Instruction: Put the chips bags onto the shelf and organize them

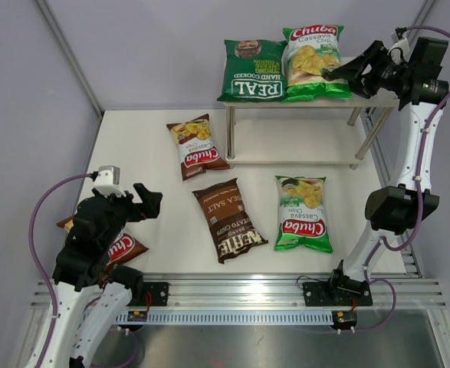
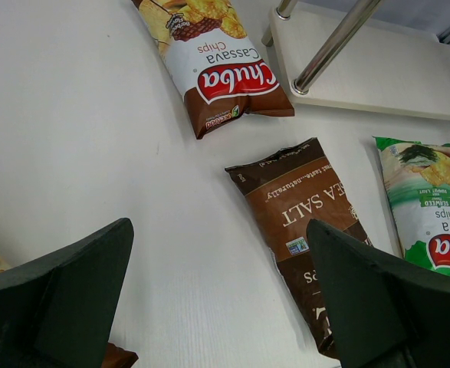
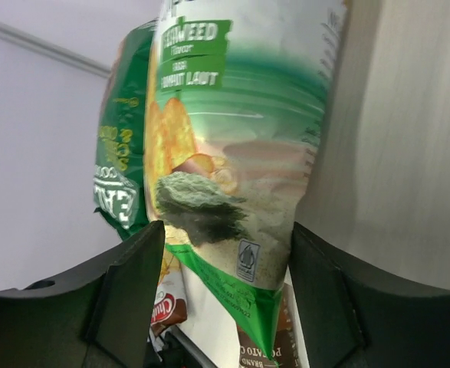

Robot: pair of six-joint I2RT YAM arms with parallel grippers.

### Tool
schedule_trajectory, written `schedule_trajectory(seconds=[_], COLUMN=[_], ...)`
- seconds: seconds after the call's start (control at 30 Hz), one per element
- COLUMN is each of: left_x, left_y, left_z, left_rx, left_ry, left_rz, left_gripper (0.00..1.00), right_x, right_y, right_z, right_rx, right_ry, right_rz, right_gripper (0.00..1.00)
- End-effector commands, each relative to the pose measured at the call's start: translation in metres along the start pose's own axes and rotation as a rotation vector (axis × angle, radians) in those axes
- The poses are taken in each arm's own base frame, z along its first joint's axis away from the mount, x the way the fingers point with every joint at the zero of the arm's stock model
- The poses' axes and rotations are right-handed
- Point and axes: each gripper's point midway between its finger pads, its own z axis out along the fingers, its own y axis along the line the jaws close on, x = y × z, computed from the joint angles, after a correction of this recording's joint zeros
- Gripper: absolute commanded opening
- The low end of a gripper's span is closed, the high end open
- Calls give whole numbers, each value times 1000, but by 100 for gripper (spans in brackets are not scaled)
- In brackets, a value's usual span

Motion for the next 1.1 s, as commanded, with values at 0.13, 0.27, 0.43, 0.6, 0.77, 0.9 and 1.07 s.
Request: schedule_trajectory(seconds=[0.13, 0.27, 0.43, 0.6, 0.77, 0.9, 1.07], left_x=[-6, -4, -3, -2, -2, -2, -3], left_y=[-7, -11, -11, -11, -11, -11, -11], left_z=[1, 1, 2, 2, 2, 2, 2], left_rx=[38, 63, 67, 65, 65, 63, 64], left_ry=[-27, -18, -12, -12, -11, -13, -13], left_rz=[20, 20, 21, 20, 20, 19, 20], left_gripper=[99, 99, 99, 99, 99, 99, 99], right_x=[-2, -2, -3, 4, 1, -3, -12], right_y=[-8, -21, -28, -28, -25, -26, -23], right_z=[-12, -10, -6, 5, 8, 8, -2], right_rx=[111, 152, 169, 139, 133, 149, 196], right_ry=[-34, -32, -22, 19, 16, 0, -44], right_rz=[-57, -63, -95, -126, -151, -164, -194], right_gripper=[59, 52, 51, 51, 53, 53, 65])
